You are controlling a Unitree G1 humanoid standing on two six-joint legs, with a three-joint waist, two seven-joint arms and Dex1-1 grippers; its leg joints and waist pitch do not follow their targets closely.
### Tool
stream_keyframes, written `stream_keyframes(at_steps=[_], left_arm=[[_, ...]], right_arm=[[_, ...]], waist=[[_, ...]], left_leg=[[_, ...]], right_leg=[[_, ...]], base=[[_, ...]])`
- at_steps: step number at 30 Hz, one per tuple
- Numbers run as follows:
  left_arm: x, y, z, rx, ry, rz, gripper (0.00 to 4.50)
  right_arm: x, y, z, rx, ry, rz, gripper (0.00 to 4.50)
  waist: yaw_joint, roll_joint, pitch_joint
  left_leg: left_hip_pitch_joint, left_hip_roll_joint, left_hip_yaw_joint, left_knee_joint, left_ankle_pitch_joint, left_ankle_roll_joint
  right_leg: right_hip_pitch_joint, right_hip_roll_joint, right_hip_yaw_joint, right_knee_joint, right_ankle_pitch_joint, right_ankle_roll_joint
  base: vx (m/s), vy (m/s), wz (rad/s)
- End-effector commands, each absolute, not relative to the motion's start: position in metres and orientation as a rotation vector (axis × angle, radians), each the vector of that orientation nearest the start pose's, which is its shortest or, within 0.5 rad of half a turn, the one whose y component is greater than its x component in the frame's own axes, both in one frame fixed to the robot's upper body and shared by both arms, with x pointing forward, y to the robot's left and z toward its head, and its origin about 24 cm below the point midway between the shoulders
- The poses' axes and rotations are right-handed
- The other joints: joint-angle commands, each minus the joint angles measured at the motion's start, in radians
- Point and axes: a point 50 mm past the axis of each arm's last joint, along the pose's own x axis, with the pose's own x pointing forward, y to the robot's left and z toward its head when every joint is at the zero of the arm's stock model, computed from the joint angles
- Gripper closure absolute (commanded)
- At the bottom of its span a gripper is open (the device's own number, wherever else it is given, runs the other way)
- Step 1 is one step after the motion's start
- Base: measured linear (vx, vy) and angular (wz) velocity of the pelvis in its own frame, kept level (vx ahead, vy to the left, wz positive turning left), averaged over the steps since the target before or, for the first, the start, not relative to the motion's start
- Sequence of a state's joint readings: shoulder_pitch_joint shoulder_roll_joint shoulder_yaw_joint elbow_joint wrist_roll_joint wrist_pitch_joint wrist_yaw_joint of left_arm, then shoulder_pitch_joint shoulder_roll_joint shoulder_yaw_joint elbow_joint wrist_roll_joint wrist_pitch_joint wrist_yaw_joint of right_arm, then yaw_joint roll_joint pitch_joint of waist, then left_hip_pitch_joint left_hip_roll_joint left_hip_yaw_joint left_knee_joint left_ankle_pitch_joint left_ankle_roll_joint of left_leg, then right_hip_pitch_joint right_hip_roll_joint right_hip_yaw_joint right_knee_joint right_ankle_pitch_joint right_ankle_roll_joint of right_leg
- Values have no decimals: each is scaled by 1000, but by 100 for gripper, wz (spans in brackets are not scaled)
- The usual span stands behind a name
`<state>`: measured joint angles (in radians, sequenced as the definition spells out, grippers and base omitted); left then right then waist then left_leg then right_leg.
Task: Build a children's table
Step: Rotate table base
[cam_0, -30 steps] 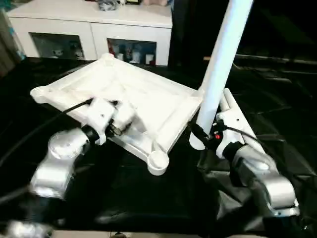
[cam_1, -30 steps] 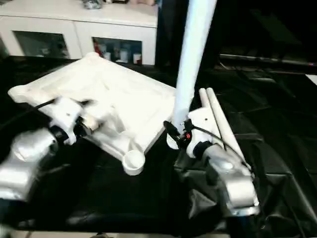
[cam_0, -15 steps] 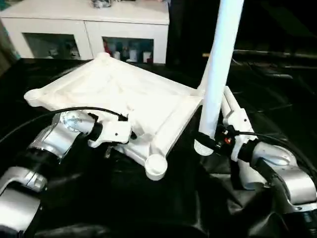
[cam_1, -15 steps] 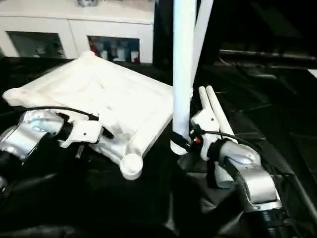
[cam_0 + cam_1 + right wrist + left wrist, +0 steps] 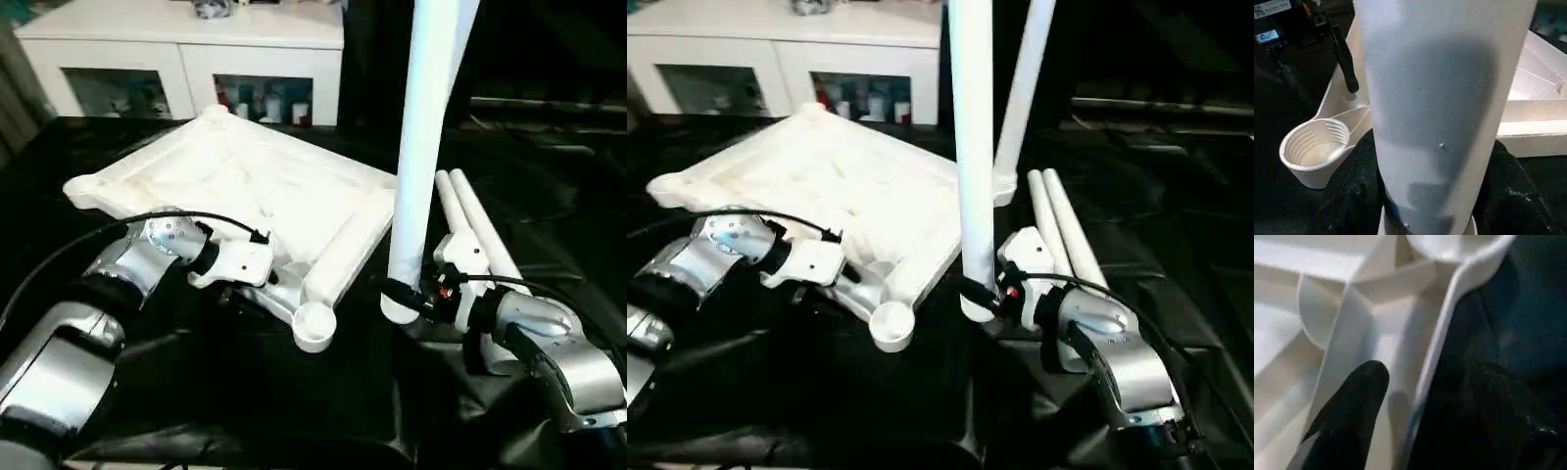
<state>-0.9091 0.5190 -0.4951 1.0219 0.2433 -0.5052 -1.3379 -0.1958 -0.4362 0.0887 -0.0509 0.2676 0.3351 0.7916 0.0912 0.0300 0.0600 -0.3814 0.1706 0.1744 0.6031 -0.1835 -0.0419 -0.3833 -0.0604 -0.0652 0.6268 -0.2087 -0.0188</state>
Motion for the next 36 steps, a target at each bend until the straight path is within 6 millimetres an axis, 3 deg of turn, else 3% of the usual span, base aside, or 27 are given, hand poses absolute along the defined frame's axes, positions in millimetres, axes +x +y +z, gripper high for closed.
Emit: stream_keyframes(at_steps=[1,7,12,15,16,17,25,26,28,30,33,34,35,36], left_arm=[[346,168,91,1119,434,-1545,150],[350,166,91,1135,418,-1529,199],[351,164,89,1157,426,-1529,229],[351,163,88,1162,434,-1534,253],[351,163,88,1164,434,-1536,259],[351,162,87,1162,439,-1549,266],[351,161,84,1075,476,-1553,329],[351,160,84,1041,486,-1546,329],[351,162,82,1013,512,-1543,349],[349,166,79,972,562,-1546,369],[348,168,76,961,578,-1541,392],[347,170,74,944,586,-1522,398],[349,173,72,887,609,-1466,407],[350,175,71,856,621,-1437,410]], right_arm=[[266,-160,86,-165,154,915,258],[260,-159,83,-169,165,917,258],[256,-159,82,-166,173,917,258],[255,-158,81,-167,175,918,258],[254,-157,81,-167,175,918,258],[253,-156,81,-168,176,920,258],[248,-156,79,-171,186,914,258],[248,-156,78,-171,188,914,258],[248,-156,78,-173,189,914,258],[249,-155,78,-176,189,913,258],[251,-154,78,-178,185,912,258],[253,-153,79,-178,179,910,258],[256,-153,80,-175,171,903,258],[257,-153,81,-173,167,900,258]], waist=[[3,8,-72],[1,19,-75],[-2,16,-75],[0,26,-75],[-1,22,-74],[-1,29,-75],[-2,28,-75],[-3,18,-74],[0,24,-73],[-1,18,-74],[-2,19,-74],[-5,17,-74],[-9,3,-74],[-8,8,-74]], left_leg=[[25,66,-26,-71,-212,-1],[19,65,-26,-67,-180,21],[19,63,-26,-67,-186,25],[19,64,-27,-66,-183,27],[19,64,-27,-67,-188,26],[19,64,-27,-66,-188,25],[18,64,-26,-66,-187,34],[20,65,-25,-68,-185,36],[19,65,-26,-66,-182,39],[18,64,-25,-67,-178,42],[14,64,-27,-67,-164,48],[14,64,-27,-68,-162,49],[12,62,-25,-68,-154,53],[13,61,-26,-66,-148,54]], right_leg=[[48,-100,60,-78,-102,-241],[50,-99,57,-74,-62,-248],[53,-97,56,-77,-68,-248],[51,-99,56,-79,-79,-246],[52,-99,56,-81,-82,-246],[51,-99,56,-79,-80,-247],[51,-99,56,-83,-100,-244],[51,-97,55,-83,-101,-245],[49,-100,56,-83,-106,-249],[50,-100,56,-83,-113,-247],[52,-101,55,-81,-109,-242],[52,-101,55,-80,-101,-242],[54,-99,54,-79,-92,-244],[53,-101,53,-76,-94,-249]], base=[[0,0,0],[0,0,0],[0,0,0],[0,0,0],[0,0,0],[0,0,0],[0,0,0],[0,0,0],[0,0,0],[0,0,0],[0,0,0],[0,0,0],[0,0,0],[0,0,0]])
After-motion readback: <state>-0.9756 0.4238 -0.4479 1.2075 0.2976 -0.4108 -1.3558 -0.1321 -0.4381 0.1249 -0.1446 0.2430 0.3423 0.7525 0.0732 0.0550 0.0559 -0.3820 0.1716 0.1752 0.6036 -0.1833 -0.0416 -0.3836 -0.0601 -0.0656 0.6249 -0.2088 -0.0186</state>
